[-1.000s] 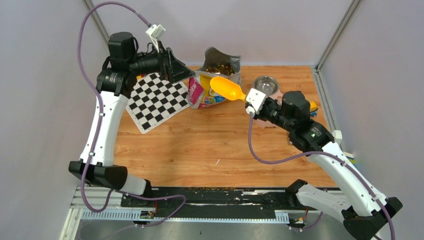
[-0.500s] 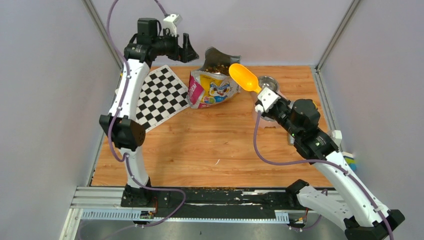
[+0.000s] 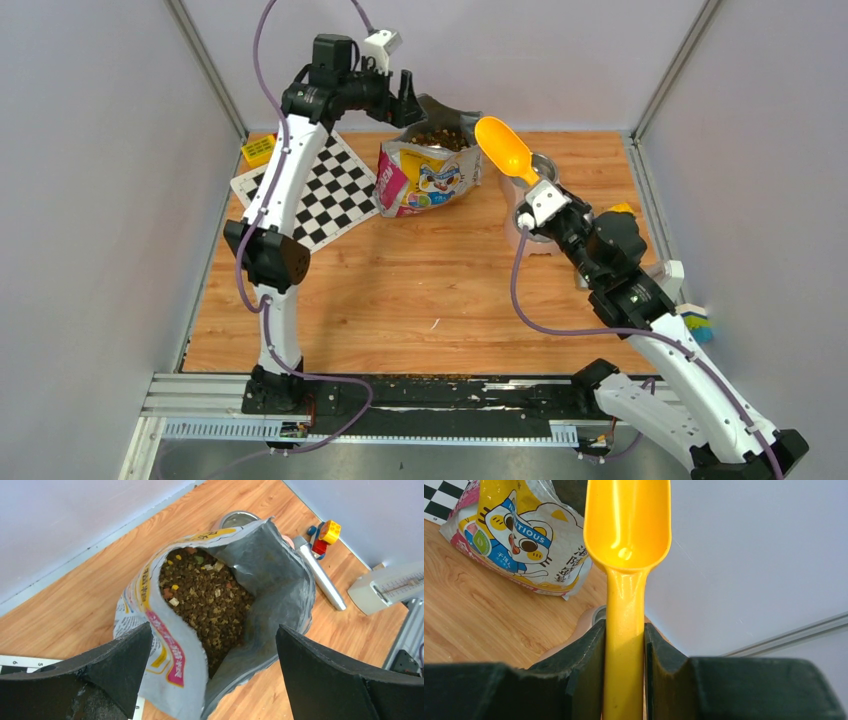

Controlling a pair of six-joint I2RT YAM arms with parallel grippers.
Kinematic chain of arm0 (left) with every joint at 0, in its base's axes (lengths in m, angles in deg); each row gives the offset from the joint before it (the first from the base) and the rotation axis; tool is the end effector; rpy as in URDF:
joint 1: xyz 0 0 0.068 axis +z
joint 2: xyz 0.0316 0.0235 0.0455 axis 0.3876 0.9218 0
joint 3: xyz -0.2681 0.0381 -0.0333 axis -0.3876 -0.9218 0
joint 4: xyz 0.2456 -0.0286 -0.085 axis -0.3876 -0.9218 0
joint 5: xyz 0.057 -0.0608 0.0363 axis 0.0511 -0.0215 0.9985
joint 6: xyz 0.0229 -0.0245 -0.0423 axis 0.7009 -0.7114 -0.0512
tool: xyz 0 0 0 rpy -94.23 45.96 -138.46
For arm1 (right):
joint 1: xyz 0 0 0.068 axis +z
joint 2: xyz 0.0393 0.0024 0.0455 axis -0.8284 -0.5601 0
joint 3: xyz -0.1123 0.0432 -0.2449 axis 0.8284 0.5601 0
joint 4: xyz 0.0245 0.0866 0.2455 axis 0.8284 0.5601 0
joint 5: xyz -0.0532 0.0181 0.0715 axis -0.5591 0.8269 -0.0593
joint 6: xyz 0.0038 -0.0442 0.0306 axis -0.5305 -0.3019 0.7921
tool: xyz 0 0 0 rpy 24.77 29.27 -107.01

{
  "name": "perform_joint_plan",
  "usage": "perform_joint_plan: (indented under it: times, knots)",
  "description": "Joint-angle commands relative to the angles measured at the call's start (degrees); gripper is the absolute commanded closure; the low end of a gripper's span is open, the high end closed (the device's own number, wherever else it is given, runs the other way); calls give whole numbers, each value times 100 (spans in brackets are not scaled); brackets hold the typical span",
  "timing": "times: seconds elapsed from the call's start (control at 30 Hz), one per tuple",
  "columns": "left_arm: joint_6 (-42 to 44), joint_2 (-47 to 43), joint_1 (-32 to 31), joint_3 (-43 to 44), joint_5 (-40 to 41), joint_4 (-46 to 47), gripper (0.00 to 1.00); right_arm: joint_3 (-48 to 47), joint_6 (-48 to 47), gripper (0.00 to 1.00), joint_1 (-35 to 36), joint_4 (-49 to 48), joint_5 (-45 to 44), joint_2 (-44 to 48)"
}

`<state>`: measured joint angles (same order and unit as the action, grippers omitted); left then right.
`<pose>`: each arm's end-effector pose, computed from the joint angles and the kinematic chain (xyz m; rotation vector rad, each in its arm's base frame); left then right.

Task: Serve the pet food
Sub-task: Collect the pet food from the pet food bag.

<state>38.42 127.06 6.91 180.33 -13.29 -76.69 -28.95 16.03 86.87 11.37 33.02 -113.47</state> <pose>0.4303 -0.1443 0.4360 0.6009 1.9542 -0.8561 0.1583 0.0916 0.3780 -0.9217 1.3307 -0.2224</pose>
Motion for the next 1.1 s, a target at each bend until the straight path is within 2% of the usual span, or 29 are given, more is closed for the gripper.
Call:
perform_joint_plan:
  times: [0.0, 0.13, 0.33, 0.53, 0.77, 0.97, 1.07]
  knots:
    - [189, 64, -162, 333, 720, 147, 1, 54, 37, 100, -18, -491, -104, 199]
    - [405, 192, -358, 371, 1764, 133, 4, 95, 82, 100, -13, -491, -48, 257]
    - [643, 260, -586, 308, 2543, 336, 12, 113, 119, 100, -18, -489, -12, 273]
    - [807, 333, -710, 298, 2745, 500, 22, 137, 128, 100, -8, -481, -18, 302]
    - [997, 412, -877, 326, 2938, 505, 39, 148, 93, 100, 35, -438, -7, 255]
    - [1186, 445, -1028, 313, 3340, 477, 47, 101, 84, 100, 56, -331, 23, 254]
    - [1195, 442, -1049, 318, 3452, 478, 61, 21, 88, 100, 57, -186, 77, 249]
